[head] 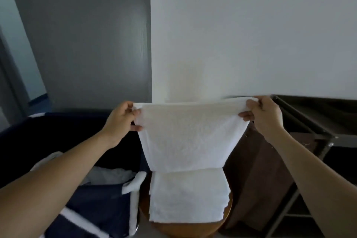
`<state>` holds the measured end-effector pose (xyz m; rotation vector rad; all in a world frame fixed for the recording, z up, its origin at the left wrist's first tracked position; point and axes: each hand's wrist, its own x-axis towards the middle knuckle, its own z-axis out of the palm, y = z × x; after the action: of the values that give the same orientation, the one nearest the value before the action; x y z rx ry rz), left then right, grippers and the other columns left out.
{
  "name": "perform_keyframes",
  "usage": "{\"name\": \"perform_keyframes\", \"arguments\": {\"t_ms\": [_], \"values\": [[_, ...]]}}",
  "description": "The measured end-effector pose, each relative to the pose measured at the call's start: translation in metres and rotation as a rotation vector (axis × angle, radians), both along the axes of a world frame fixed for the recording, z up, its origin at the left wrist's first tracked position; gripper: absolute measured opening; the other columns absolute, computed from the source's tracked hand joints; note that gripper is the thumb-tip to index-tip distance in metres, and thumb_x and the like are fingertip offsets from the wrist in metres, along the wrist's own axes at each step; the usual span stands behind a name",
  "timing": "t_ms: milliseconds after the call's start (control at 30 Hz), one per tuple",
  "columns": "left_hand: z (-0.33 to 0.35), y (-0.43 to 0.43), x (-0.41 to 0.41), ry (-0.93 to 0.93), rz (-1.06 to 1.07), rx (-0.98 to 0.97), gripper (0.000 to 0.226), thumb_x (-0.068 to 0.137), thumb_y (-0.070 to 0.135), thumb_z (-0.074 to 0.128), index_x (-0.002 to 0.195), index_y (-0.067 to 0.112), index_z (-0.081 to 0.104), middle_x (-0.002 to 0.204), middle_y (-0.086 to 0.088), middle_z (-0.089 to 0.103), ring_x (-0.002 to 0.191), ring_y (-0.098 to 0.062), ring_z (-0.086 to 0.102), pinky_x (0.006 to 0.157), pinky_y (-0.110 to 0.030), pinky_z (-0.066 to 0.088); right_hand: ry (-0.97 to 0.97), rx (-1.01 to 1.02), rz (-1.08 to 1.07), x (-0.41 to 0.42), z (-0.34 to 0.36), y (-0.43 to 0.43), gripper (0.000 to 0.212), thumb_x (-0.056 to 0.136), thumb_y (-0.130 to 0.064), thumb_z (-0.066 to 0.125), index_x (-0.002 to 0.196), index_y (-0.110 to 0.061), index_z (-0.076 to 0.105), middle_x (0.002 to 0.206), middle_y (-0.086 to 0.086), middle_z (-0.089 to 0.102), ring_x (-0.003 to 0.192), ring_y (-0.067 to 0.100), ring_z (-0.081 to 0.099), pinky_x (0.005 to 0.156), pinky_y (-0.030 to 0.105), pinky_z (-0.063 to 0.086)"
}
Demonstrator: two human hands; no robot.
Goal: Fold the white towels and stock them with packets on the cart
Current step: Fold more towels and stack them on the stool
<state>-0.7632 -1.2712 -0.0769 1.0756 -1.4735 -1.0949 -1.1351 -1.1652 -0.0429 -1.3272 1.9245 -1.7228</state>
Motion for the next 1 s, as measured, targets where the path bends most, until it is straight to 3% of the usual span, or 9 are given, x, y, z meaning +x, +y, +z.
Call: {"name": "perform_keyframes", "arguments": {"t_ms": [167,233,433,500,633,800,900,1000], "values": [[-0.049,0.020,0.008,-0.169,-0.021,0.100,0.009,0.100,0.020,0.054,0.106,0.015,0.059,0.108,-0.011,0.065,0.102,-0.030,0.065,0.084,-0.046,0.058,0.086,0.167,-0.014,0.011,-0.045,0.026,0.014,0.099,-0.021,0.054,0.106,-0.011,0.061,0.079,0.010,0.070,0.068,0.024,0.070,0.065,0.039,0.056],[-0.060,0.022,0.006,-0.175,-0.039,0.129,0.010,0.100,0.020,0.054,0.106,0.013,0.059,0.108,-0.011,0.065,0.101,-0.028,0.065,0.085,-0.043,0.057,0.185,0.216,-0.045,0.009,-0.053,0.029,0.014,0.099,-0.025,0.054,0.103,-0.014,0.062,0.071,0.006,0.068,0.068,0.020,0.064,0.062,0.032,0.048],[-0.065,0.002,0.003,-0.130,-0.137,0.220,0.016,0.098,0.015,0.055,0.105,0.003,0.063,0.104,-0.015,0.069,0.094,-0.029,0.069,0.079,-0.039,0.058,0.239,0.297,-0.009,-0.013,-0.058,0.012,0.015,0.099,-0.028,0.056,0.102,-0.015,0.063,0.087,-0.002,0.060,0.084,0.020,0.057,0.070,0.033,0.045],[-0.071,-0.029,-0.012,-0.119,-0.112,0.250,0.016,0.098,0.015,0.055,0.104,0.002,0.063,0.103,-0.016,0.069,0.093,-0.030,0.069,0.080,-0.041,0.058,0.225,0.323,-0.008,-0.027,-0.065,-0.018,0.013,0.099,-0.026,0.056,0.099,-0.015,0.061,0.086,-0.001,0.059,0.083,0.019,0.055,0.066,0.030,0.042],[-0.102,-0.086,-0.043,-0.145,-0.051,0.334,0.020,0.098,0.014,0.055,0.110,-0.001,0.061,0.104,-0.017,0.068,0.097,-0.034,0.067,0.080,-0.043,0.058,0.181,0.431,0.014,-0.051,-0.097,-0.082,0.014,0.098,-0.024,0.058,0.098,-0.011,0.063,0.090,0.007,0.062,0.084,0.024,0.058,0.074,0.037,0.047],[-0.185,-0.172,-0.094,-0.304,0.022,0.474,0.017,0.099,0.016,0.054,0.111,0.004,0.059,0.107,-0.015,0.065,0.096,-0.030,0.065,0.081,-0.045,0.058,0.067,0.647,0.023,-0.090,-0.188,-0.174,0.014,0.098,-0.025,0.058,0.097,-0.012,0.063,0.089,0.005,0.063,0.087,0.024,0.060,0.071,0.035,0.046],[-0.239,-0.210,-0.121,-0.396,0.076,0.556,0.012,0.101,0.017,0.052,0.105,0.008,0.058,0.105,-0.015,0.064,0.093,-0.030,0.064,0.083,-0.046,0.056,-0.012,0.746,0.043,-0.103,-0.247,-0.216,0.018,0.098,-0.021,0.056,0.099,-0.005,0.064,0.096,0.012,0.066,0.086,0.025,0.061,0.077,0.038,0.048],[-0.281,-0.231,-0.141,-0.478,0.120,0.615,0.015,0.101,0.023,0.052,0.105,0.009,0.056,0.104,-0.014,0.063,0.091,-0.029,0.061,0.081,-0.040,0.052,-0.095,0.783,0.049,-0.107,-0.292,-0.241,0.023,0.096,-0.018,0.056,0.096,0.004,0.062,0.092,0.011,0.064,0.080,0.024,0.058,0.070,0.037,0.047]]}}
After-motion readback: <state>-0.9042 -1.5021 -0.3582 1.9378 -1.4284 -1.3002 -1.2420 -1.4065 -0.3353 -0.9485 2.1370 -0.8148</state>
